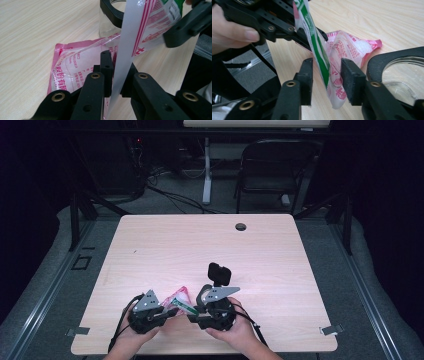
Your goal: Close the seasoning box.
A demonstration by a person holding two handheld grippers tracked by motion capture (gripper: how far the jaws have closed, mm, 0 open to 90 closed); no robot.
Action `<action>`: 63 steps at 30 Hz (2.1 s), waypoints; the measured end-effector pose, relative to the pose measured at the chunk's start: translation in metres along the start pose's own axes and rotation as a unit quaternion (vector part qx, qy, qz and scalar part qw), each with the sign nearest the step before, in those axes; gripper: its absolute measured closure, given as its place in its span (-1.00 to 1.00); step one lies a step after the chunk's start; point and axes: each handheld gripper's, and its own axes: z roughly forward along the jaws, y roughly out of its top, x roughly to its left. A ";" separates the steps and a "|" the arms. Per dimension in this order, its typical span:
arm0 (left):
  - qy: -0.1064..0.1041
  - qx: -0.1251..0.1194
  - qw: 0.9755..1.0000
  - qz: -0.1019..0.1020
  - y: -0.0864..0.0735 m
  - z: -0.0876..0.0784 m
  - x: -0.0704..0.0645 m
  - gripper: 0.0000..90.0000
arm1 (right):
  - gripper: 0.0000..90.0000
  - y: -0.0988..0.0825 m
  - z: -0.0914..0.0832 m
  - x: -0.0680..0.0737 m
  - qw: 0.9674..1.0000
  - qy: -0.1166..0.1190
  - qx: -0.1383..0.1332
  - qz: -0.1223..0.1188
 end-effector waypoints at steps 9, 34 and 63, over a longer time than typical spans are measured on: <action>-0.006 -0.004 1.000 -0.006 -0.004 -0.003 0.003 0.68 | 0.89 0.004 0.010 -0.004 1.000 0.003 0.023 0.015; 0.048 0.014 0.999 0.006 -0.031 -0.003 0.025 -0.02 | 1.00 0.020 0.011 -0.011 1.000 0.015 0.015 0.014; 0.052 0.041 0.998 0.003 -0.043 0.022 0.046 -0.31 | 1.00 0.034 0.015 -0.017 0.999 0.023 -0.002 0.022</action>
